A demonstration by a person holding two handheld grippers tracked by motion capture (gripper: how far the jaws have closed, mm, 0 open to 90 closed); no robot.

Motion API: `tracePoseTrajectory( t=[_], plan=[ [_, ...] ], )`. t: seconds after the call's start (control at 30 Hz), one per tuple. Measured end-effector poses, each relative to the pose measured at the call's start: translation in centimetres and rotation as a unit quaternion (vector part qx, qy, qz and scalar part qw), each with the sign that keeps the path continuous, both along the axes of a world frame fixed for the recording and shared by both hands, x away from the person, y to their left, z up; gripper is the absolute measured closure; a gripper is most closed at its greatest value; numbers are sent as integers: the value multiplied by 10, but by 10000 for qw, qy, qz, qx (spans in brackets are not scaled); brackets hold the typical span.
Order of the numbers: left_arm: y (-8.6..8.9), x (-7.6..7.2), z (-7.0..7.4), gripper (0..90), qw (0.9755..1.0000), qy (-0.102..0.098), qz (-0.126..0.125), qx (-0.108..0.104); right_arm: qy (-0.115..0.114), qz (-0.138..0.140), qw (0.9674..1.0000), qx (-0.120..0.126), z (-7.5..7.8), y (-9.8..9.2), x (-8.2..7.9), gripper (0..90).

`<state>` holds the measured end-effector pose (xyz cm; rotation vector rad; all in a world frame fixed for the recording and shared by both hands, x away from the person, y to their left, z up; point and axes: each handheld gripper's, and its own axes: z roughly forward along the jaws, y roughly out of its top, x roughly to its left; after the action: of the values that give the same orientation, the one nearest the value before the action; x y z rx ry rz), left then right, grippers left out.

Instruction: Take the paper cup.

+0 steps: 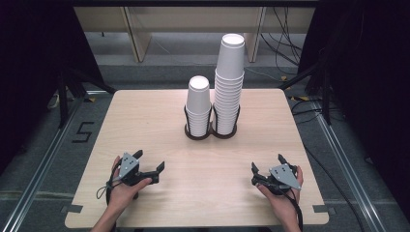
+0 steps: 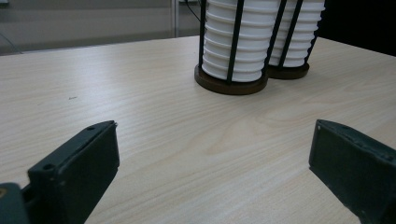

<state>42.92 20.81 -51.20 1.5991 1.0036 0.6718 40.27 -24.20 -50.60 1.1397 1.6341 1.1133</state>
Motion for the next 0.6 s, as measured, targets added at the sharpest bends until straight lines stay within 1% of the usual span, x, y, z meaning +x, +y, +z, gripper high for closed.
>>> tracePoseTrajectory(
  t=[0.13, 0.17, 0.2, 0.23, 0.27, 0.3, 0.33, 0.37, 0.4, 0.43, 0.47, 0.5, 0.53, 0.6],
  plan=[
    [-2, 1, 0, 23, 9999, 14, -95, 105, 26, 55, 10000, 65, 0, 0, 1, 66],
    [-3, 3, 0, 25, 9998, -21, -153, 79, 47, 67, 9999, 71, 0, -1, 1, 66],
    [-3, 4, 1, 26, 9998, -24, -177, 78, 78, 42, 9999, 135, 0, 0, 1, 66],
    [-3, 5, 5, 26, 9998, -9, -186, 83, 66, 37, 9999, 93, 0, 0, 1, 67],
    [-3, 6, 7, 29, 9997, -37, -226, 49, 103, 26, 9999, 45, 1, 0, 2, 67],
    [-3, 8, 11, 33, 9995, -116, -294, 7, 138, -32, 9999, 91, 0, 2, 1, 67],
    [-4, 8, 15, 35, 9995, -125, -296, 44, 123, 76, 9999, 1, 1, 1, 3, 67],
    [-4, 10, 20, 35, 9993, -183, -337, 53, 87, 63, 9999, -59, 3, 1, 4, 68],
    [-5, 12, 25, 35, 9991, -186, -383, 54, 86, 118, 9999, 28, 6, 2, 5, 68],
    [-6, 15, 29, 35, 9986, -242, -460, 74, 53, 82, 9999, 31, 9, 2, 5, 68],
    [-9, 18, 34, 35, 9982, -295, -515, 75, 33, 109, 9999, 105, 13, 4, 5, 68],
    [-11, 21, 40, 35, 9977, -319, -579, 143, -5, 134, 9999, 82, 16, 5, 6, 68],
    [-13, 24, 44, 35, 9972, -356, -635, 150, -43, 135, 9999, 75, 21, 6, 7, 68],
    [-18, 30, 54, 36, 9962, -396, -743, 223, -53, 183, 9997, 123, 28, 9, 9, 68]
  ],
)
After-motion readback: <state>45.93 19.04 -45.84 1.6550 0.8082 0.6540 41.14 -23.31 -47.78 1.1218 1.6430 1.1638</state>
